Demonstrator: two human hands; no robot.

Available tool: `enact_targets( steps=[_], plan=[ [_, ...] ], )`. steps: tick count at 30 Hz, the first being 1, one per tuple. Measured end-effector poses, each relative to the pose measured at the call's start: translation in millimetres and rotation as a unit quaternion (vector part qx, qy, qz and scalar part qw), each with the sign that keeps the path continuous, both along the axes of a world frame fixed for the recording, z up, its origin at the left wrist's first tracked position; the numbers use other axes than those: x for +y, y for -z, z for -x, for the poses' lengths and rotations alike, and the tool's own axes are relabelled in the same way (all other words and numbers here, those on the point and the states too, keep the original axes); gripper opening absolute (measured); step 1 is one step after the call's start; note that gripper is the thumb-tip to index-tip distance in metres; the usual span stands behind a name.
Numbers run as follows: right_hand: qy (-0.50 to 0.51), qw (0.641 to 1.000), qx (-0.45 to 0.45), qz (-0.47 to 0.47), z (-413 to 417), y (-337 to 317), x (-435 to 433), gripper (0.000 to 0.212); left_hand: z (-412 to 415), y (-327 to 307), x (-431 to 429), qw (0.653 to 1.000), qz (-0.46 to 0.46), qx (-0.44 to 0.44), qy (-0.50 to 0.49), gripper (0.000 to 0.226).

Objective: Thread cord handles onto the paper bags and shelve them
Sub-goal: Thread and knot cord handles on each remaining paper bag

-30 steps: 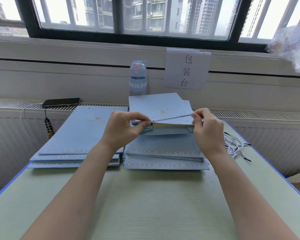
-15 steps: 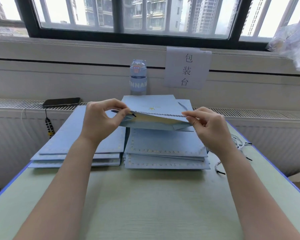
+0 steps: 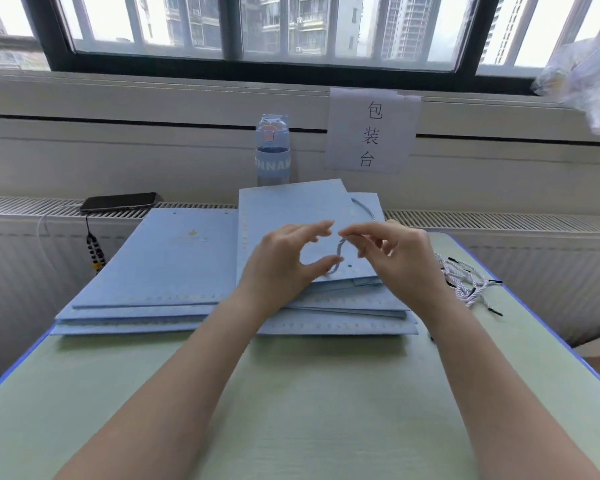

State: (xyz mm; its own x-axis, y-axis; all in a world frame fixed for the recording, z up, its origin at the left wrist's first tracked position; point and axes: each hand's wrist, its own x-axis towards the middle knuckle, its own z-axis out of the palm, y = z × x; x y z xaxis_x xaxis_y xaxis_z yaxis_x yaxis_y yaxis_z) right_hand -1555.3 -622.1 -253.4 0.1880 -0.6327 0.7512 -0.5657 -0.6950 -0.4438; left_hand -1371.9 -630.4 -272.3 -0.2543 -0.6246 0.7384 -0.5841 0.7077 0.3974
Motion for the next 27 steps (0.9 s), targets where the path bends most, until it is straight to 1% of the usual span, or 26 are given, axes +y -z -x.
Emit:
enact_targets(
  steps=[1, 3, 5, 10, 12, 15, 19, 21, 23, 25, 27],
  plan=[
    [-0.01, 1.0, 0.004, -0.002, -2, 1, 1, 0.012, 2, 2, 0, 1.0, -0.015, 0.008, 0.013, 0.04],
    [-0.022, 1.0, 0.002, -0.015, -5, 2, 2, 0.013, 4, 1, 2, 0.998, -0.041, 0.033, 0.026, 0.021],
    [-0.012, 1.0, -0.006, -0.028, -4, 2, 1, 0.012, 0, -5, 3, 0.997, -0.056, 0.061, 0.002, 0.011],
    [0.022, 0.991, -0.073, -0.114, 11, 0, -4, 0.011, -30, -12, -12, 0.974, -0.136, 0.166, -0.071, 0.008],
    [0.029, 0.986, -0.069, -0.148, 12, 0, -3, 0.01, -33, -11, -14, 0.965, -0.148, 0.195, -0.098, 0.011],
    [0.038, 0.983, -0.002, -0.182, 10, 1, -1, 0.011, -31, -13, -12, 0.956, -0.124, 0.235, -0.122, 0.016],
    [0.051, 0.971, 0.077, -0.222, 7, 1, 1, 0.022, -26, -18, -3, 0.948, -0.092, 0.285, -0.108, 0.008],
    [0.045, 0.966, 0.076, -0.245, 6, -1, 1, 0.026, -25, -19, -1, 0.944, -0.058, 0.303, -0.115, 0.006],
    [0.022, 0.96, 0.062, -0.271, 7, -2, 1, 0.024, -27, -18, -4, 0.942, -0.03, 0.31, -0.125, 0.007],
    [0.002, 0.951, 0.056, -0.304, 8, -4, 3, 0.021, -31, -16, -8, 0.943, -0.026, 0.302, -0.136, 0.011],
    [-0.014, 0.943, 0.045, -0.329, 8, -7, 7, 0.016, -32, -14, -9, 0.949, -0.042, 0.282, -0.135, 0.013]
  ],
)
